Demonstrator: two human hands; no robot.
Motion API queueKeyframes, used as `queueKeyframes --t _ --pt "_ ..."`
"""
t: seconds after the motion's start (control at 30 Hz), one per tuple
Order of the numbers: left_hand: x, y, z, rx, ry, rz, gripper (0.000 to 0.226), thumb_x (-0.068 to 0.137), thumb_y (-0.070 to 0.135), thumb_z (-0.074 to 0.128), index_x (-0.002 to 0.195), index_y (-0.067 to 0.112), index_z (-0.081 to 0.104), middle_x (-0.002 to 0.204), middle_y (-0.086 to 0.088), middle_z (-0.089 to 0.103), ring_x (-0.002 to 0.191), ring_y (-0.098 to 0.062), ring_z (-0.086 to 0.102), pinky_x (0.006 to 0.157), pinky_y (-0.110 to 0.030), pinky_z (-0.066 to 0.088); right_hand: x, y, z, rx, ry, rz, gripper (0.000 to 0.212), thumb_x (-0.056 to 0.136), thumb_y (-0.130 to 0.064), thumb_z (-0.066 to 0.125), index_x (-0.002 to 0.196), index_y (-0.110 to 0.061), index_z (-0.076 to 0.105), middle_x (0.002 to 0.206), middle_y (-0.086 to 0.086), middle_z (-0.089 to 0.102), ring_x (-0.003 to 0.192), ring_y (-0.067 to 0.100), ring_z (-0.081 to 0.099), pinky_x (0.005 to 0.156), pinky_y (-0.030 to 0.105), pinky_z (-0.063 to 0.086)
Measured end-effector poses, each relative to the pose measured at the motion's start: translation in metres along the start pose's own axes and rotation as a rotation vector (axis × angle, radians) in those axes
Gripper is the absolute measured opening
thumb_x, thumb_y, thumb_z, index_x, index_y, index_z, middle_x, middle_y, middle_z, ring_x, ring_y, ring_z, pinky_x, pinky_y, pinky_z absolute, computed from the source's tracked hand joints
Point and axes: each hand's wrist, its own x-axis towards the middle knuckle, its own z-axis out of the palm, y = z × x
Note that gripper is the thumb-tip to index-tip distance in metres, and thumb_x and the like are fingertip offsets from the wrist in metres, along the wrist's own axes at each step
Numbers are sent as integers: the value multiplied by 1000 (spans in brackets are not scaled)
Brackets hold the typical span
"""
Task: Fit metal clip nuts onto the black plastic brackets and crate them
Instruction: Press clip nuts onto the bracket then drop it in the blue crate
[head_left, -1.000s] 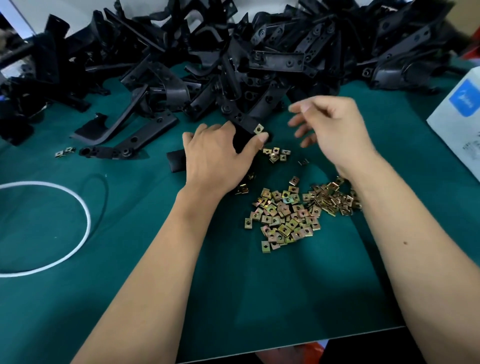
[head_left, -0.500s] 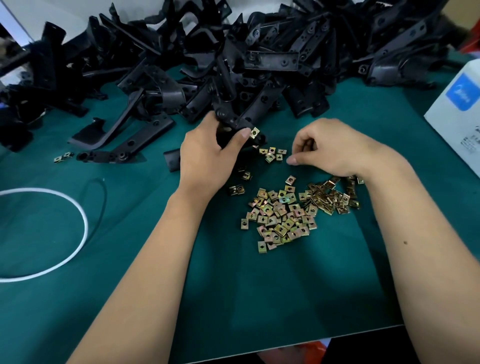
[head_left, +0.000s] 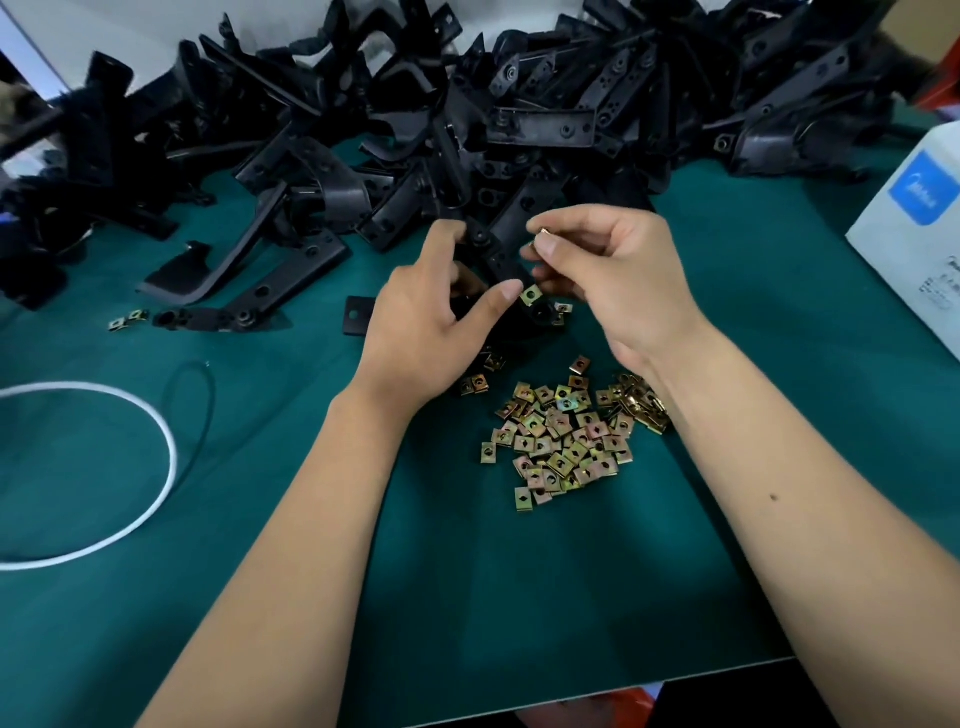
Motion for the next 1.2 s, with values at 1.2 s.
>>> queueKeyframes --t 1.2 --pt "1 3 -1 36 -60 -62 81 96 57 62 162 25 28 88 3 73 84 -18 68 80 -46 56 -14 -4 22 -190 71 -94 26 101 -24 62 82 -36 77 87 -14 79 91 -2 72 79 13 53"
